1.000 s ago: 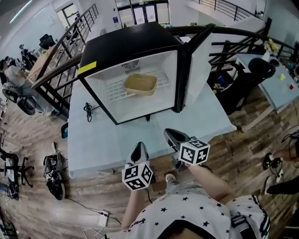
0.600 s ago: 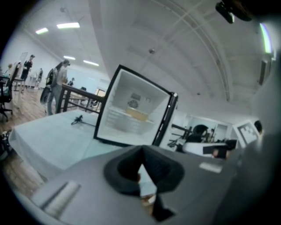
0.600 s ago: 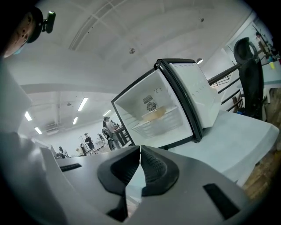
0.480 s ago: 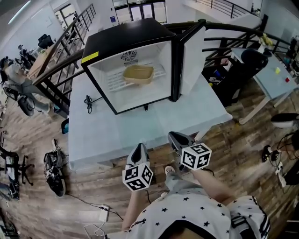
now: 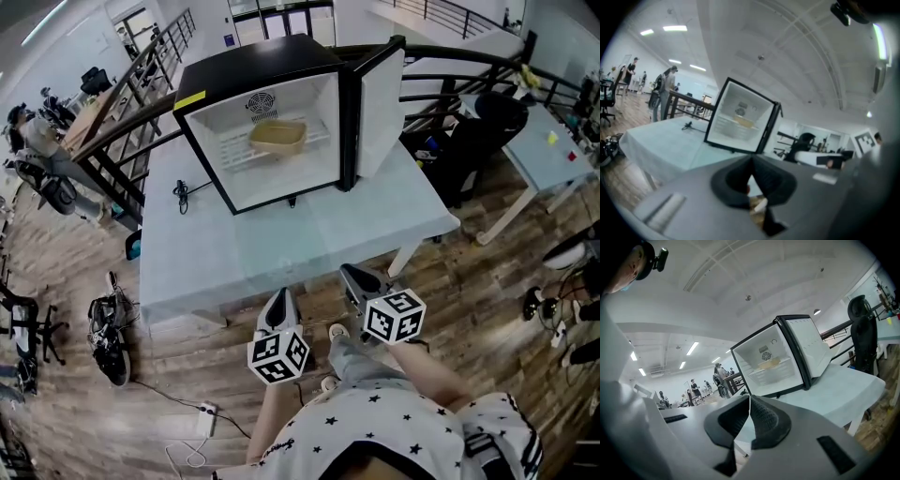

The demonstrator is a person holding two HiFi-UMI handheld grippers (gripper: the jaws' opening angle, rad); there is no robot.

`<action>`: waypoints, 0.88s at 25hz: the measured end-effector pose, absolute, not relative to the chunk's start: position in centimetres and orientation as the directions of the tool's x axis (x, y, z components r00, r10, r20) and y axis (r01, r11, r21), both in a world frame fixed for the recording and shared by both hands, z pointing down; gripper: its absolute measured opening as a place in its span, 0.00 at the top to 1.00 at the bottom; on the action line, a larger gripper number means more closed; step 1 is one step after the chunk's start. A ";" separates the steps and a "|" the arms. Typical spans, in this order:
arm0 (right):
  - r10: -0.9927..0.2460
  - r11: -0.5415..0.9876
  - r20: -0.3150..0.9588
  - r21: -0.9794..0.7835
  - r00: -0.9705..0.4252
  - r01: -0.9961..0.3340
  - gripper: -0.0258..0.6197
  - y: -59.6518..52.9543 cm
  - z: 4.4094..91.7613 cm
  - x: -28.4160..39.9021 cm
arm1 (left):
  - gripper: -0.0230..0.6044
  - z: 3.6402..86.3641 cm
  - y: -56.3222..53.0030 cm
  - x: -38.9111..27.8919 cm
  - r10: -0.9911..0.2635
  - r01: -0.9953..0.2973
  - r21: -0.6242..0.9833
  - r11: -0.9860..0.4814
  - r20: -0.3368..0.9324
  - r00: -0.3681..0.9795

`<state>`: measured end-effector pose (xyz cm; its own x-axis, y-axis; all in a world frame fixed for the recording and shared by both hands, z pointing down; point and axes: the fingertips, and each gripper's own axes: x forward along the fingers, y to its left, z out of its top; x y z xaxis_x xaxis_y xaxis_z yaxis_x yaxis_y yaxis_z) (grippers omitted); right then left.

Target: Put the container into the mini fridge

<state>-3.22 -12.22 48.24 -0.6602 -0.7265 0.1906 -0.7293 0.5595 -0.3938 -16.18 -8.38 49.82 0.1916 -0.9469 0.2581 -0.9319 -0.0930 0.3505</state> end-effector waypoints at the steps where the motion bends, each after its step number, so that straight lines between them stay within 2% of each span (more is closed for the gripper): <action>1: -0.726 0.561 0.188 -0.394 -0.661 -0.728 0.92 -11.7 48.3 -3.2 | 0.95 49.9 -7.8 -16.1 -0.947 -0.932 0.351 -0.093 0.259 0.192; 22: -0.719 0.589 0.173 -0.361 -0.673 -0.723 0.93 -7.7 48.6 -3.8 | 0.95 51.0 -3.9 -16.6 -0.942 -0.930 0.357 -0.088 0.274 0.194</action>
